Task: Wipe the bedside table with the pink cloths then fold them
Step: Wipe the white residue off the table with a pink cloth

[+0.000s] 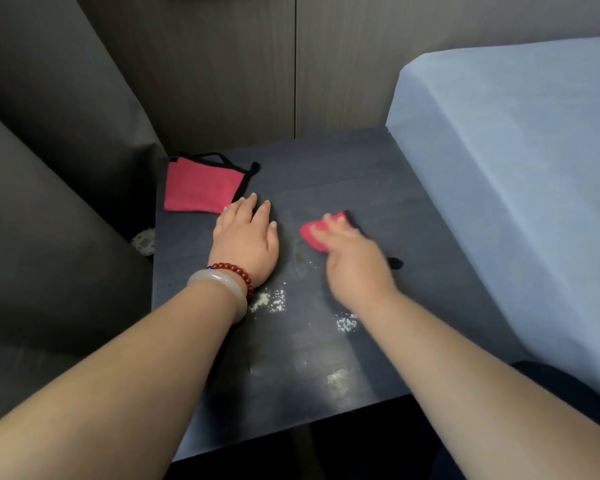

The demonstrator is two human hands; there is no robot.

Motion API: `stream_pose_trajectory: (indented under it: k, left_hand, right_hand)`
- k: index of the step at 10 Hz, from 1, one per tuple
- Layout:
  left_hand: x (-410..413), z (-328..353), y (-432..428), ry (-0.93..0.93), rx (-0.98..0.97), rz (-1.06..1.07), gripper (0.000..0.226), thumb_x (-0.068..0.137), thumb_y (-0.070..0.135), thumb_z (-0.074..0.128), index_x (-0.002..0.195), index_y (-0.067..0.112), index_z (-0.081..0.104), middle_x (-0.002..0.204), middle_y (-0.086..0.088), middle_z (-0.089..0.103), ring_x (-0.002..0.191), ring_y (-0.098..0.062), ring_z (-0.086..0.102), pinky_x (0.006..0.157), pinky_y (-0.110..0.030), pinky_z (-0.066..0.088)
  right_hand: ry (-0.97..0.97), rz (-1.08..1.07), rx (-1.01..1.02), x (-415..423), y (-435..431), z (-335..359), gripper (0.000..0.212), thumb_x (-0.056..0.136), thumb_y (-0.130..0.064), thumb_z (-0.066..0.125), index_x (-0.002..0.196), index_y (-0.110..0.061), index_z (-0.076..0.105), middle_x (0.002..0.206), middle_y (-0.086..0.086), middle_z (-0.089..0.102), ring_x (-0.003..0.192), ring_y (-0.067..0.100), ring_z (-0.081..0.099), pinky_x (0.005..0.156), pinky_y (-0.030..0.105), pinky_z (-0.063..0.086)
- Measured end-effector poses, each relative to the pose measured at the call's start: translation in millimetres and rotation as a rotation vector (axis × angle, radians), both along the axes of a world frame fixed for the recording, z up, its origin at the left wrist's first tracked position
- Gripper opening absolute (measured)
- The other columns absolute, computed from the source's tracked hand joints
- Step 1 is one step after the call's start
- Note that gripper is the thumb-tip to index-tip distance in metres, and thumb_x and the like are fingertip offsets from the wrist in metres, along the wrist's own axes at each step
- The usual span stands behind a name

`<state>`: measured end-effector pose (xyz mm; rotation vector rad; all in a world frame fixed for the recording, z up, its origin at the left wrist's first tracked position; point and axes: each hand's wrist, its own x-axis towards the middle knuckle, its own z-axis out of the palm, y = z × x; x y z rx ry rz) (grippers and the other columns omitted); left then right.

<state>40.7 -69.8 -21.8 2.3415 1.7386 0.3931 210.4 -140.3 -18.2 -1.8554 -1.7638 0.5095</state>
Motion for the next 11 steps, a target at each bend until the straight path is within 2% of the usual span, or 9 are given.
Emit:
stream_pose_trajectory:
  k: [1,2,3,4,5,6,7,9,11]
  left_hand:
    - [1,0,0,0.014,0.003,-0.006,0.048,0.1,0.031,0.035,0.144,0.014,0.04,0.155,-0.01,0.03,0.143,-0.029,0.021,0.118,-0.043,0.012]
    - [2,0,0,0.02,-0.002,-0.008,0.048,0.101,0.032,0.033,0.145,0.014,0.039,0.155,-0.01,0.03,0.143,-0.029,0.02,0.119,-0.043,0.011]
    - [2,0,1,0.009,-0.005,0.0,0.047,0.101,0.031,0.033,0.144,0.014,0.041,0.155,-0.01,0.031,0.143,-0.03,0.02,0.119,-0.043,0.011]
    - [2,1,1,0.009,-0.015,-0.002,0.047,0.101,0.032,0.033,0.144,0.014,0.04,0.155,-0.01,0.031,0.143,-0.029,0.02,0.119,-0.043,0.011]
    - [2,1,1,0.01,-0.016,-0.008,0.047,0.101,0.032,0.032,0.144,0.014,0.04,0.155,-0.01,0.03,0.143,-0.029,0.02,0.119,-0.043,0.011]
    - [2,2,1,0.008,-0.015,-0.01,0.047,0.101,0.032,0.032,0.144,0.014,0.04,0.155,-0.011,0.03,0.143,-0.03,0.019,0.119,-0.044,0.01]
    - [2,3,1,0.011,-0.016,-0.011,0.048,0.101,0.033,0.032,0.145,0.014,0.039,0.155,-0.01,0.029,0.143,-0.03,0.019,0.119,-0.044,0.01]
    - [2,2,0,0.008,-0.008,-0.013,0.047,0.101,0.032,0.033,0.144,0.013,0.04,0.155,-0.011,0.031,0.143,-0.03,0.02,0.119,-0.043,0.011]
    - [2,2,0,0.004,-0.012,-0.012,0.047,0.101,0.032,0.033,0.144,0.013,0.04,0.155,-0.01,0.03,0.143,-0.029,0.019,0.119,-0.043,0.01]
  right_hand:
    - [-0.025,0.05,0.019,17,-7,-2,0.056,0.083,0.007,0.044,0.13,-0.019,0.058,0.149,0.007,0.04,0.14,0.025,0.033,0.117,0.031,0.02]
    - [-0.081,-0.291,-0.112,78,1,5,0.063,0.081,0.01,0.043,0.137,-0.018,0.051,0.155,0.01,0.029,0.142,0.03,0.027,0.117,0.035,0.019]
    - [-0.07,-0.286,-0.115,54,-1,9,0.065,0.08,0.01,0.044,0.138,-0.018,0.05,0.154,0.011,0.029,0.142,0.031,0.028,0.117,0.036,0.02]
    - [0.011,-0.005,-0.024,10,-23,2,0.057,0.083,0.011,0.043,0.13,-0.016,0.058,0.149,0.007,0.04,0.141,0.023,0.031,0.118,0.028,0.017]
    - [0.023,-0.164,0.025,39,-34,16,0.056,0.085,0.01,0.041,0.131,-0.018,0.058,0.147,0.006,0.042,0.14,0.02,0.034,0.114,0.018,0.016]
    - [-0.108,-0.384,-0.038,82,-40,22,0.056,0.088,0.006,0.04,0.139,-0.015,0.049,0.154,0.009,0.031,0.143,0.025,0.026,0.116,0.032,0.02]
    - [-0.208,-0.331,-0.131,86,-31,10,0.06,0.087,0.005,0.039,0.144,-0.014,0.04,0.157,0.013,0.022,0.146,0.03,0.015,0.118,0.035,0.013]
    - [-0.24,-0.178,-0.156,89,50,11,0.06,0.09,0.002,0.039,0.146,-0.019,0.036,0.159,0.013,0.016,0.147,0.03,0.012,0.118,0.035,0.011]
    - [-0.239,-0.143,-0.17,86,26,11,0.067,0.088,0.005,0.04,0.149,-0.021,0.03,0.16,0.009,0.012,0.147,0.026,0.009,0.116,0.029,0.01]
